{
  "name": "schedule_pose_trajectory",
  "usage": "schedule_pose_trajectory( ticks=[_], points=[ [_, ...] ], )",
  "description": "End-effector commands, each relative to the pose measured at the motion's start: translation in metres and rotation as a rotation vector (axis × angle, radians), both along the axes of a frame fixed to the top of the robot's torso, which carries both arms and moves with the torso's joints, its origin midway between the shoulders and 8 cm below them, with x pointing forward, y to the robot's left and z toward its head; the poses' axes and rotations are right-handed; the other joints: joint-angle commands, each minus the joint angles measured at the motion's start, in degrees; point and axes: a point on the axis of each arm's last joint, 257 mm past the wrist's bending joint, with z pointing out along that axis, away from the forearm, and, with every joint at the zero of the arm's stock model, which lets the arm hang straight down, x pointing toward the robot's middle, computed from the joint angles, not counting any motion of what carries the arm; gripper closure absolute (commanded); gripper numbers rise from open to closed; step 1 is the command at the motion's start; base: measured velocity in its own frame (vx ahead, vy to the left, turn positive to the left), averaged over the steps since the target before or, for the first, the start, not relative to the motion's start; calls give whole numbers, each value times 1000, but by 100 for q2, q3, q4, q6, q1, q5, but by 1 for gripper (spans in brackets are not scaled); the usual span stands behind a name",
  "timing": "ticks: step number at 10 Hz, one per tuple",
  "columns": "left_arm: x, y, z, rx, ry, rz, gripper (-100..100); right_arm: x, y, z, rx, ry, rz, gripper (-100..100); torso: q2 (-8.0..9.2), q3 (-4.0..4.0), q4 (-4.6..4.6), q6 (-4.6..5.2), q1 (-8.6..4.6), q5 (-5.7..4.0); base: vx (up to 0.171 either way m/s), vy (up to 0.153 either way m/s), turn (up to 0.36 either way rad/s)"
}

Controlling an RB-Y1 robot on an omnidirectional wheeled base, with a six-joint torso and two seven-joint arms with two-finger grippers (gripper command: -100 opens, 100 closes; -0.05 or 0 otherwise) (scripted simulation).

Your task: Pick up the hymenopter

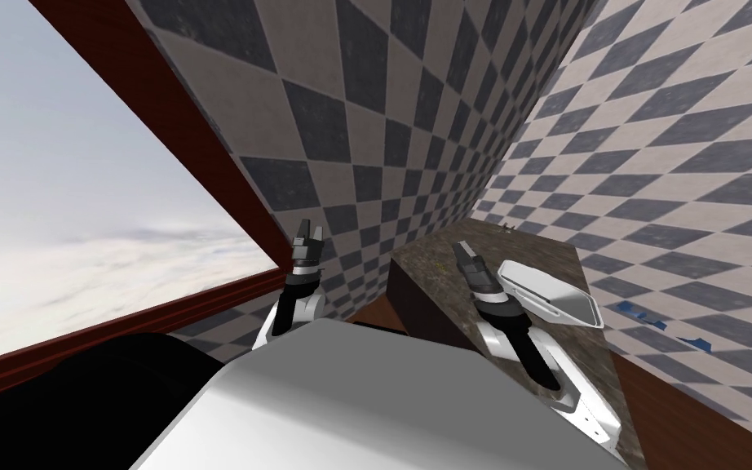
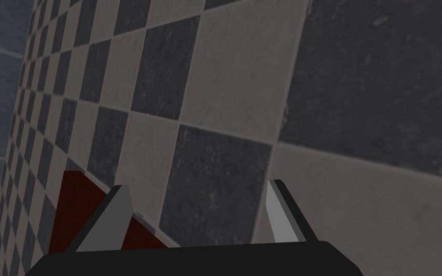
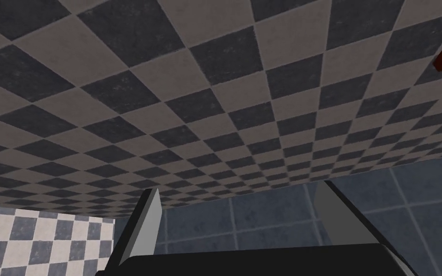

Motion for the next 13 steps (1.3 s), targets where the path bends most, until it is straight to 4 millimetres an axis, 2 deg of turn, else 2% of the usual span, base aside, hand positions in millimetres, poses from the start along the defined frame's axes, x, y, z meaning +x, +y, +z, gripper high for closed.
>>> schedule_pose_trajectory(
  ticks=[1, 4, 5, 7, 8, 9, 10, 12, 13],
  points=[
    [0, 0, 0, 0, 0, 0, 0, 6, 3, -13, -114, 7, -21, -100, 0, 0, 0, 0, 0, 0, -23, -12, -54],
    [0, 0, 0, 0, 0, 0, 0, 18, 2, -34, -305, 11, -54, -100, 1, 1, 0, 0, 0, 0, -27, -18, -47],
    [0, 0, 0, 0, 0, 0, 0, 18, 3, -35, -316, 11, -53, -100, -1, 0, 0, 0, -2, 0, -15, -15, -20],
    [0, 0, 0, 0, 0, 0, 0, 30, -2, -56, -485, 10, -82, -100, -4, -2, -1, 0, 0, 0, -21, -21, -39],
    [0, 0, 0, 0, 0, 0, 0, 30, 0, -59, -516, 8, -81, -100, -1, -1, -1, 0, -3, -1, -21, -21, -8],
    [0, 0, 0, 0, 0, 0, 0, 37, -4, -70, -603, 6, -92, -100, -2, -1, 0, -1, -1, -1, -14, -18, -6],
    [0, 0, 0, 0, 0, 0, 0, 37, -4, -72, -616, 4, -93, -100, -5, -3, -1, -1, 0, 0, -9, -14, -3],
    [0, 0, 0, 0, 0, 0, 0, 49, -13, -95, -785, -4, -111, -100, -6, -4, -2, -1, 0, 0, -12, -23, 14],
    [0, 0, 0, 0, 0, 0, 0, 49, -13, -99, -816, -6, -110, -100, -7, -4, -1, -1, -3, 0, -7, -22, 12]
  ],
)
